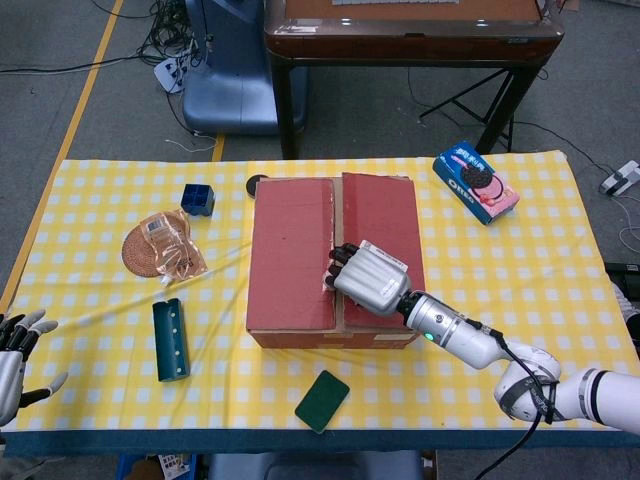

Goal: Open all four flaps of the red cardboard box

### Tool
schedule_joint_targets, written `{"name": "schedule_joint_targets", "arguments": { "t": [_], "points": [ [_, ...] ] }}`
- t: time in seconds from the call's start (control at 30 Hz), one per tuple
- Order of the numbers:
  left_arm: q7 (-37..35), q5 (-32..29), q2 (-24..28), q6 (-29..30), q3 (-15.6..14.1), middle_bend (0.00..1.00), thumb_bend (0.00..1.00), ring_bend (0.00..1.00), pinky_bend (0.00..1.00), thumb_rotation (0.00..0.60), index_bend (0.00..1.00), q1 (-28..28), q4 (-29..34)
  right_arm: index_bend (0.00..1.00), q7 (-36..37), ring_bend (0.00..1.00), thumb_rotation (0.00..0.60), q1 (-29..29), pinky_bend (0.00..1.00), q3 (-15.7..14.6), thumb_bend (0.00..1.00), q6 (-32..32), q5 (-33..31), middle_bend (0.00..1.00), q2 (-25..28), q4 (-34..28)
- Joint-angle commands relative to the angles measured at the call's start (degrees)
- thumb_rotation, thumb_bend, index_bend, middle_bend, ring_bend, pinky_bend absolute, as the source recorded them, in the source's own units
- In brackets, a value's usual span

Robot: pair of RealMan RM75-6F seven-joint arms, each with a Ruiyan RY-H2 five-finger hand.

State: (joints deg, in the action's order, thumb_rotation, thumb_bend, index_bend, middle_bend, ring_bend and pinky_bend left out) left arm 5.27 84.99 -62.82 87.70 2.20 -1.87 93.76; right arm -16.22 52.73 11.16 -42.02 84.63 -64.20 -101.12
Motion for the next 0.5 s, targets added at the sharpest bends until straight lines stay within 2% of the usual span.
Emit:
{"name": "schedule_joint_targets", "arguments": {
  "t": [0.03,0.5],
  "points": [
    [0.0,0.0,-0.1,0.0,0.1,0.16,0.14,0.12,0.00,0.600,0.32,-0.1,0.0,0.42,0.1,0.21,0.600,-0.1,0.24,-0.1,1.00,-0.9,0.2,0.46,0.5,0.0],
    [0.2,0.3,-0.2,-0.9,0.9,0.16,0.14,0.12,0.00,0.600,0.32,-1.4,0.2,0.42,-1.3,0.23,0.600,-4.4,0.24,-0.3,1.00,-7.7,0.3,0.50,9.0,-5.3]
  ]
}}
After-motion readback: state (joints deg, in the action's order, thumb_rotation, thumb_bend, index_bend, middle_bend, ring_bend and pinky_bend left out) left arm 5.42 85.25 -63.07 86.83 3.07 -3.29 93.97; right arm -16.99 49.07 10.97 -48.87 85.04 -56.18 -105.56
